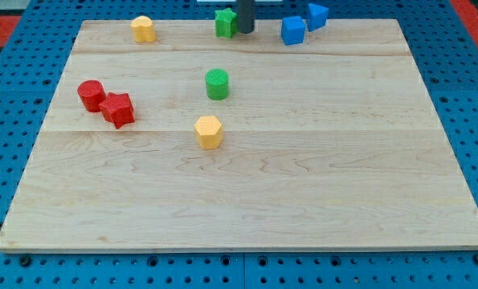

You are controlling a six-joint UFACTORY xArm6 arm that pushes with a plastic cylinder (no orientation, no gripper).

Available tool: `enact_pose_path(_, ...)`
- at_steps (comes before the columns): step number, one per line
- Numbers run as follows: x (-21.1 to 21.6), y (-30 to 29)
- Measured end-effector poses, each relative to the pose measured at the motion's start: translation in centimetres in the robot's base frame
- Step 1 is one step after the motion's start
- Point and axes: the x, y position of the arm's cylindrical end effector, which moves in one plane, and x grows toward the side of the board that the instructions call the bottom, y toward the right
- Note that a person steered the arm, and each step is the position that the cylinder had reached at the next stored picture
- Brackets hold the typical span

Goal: Push the red star right towards the bottom of the board

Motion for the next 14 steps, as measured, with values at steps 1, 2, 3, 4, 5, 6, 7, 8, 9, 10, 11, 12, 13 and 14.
enact_pose_path(1,1.1,5.4)
enact_pose_path(2,1.4,9.6)
enact_pose_path(3,1.4,7.1)
enact_pose_path(4,1.4,3.4)
enact_pose_path(5,1.5,0.0)
enact_pose_path(6,3.2,0.2)
enact_pose_path(7,3.7,0.0)
enact_pose_path(8,3.7,-0.9)
enact_pose_path(9,3.7,-1.7)
enact_pose_path(10,3.7,-2.6)
enact_pose_path(11,6.1,-4.0)
enact_pose_path(12,7.9,-8.1)
enact_pose_path(13,9.1,-9.0)
enact_pose_path(14,11.5,-6.8)
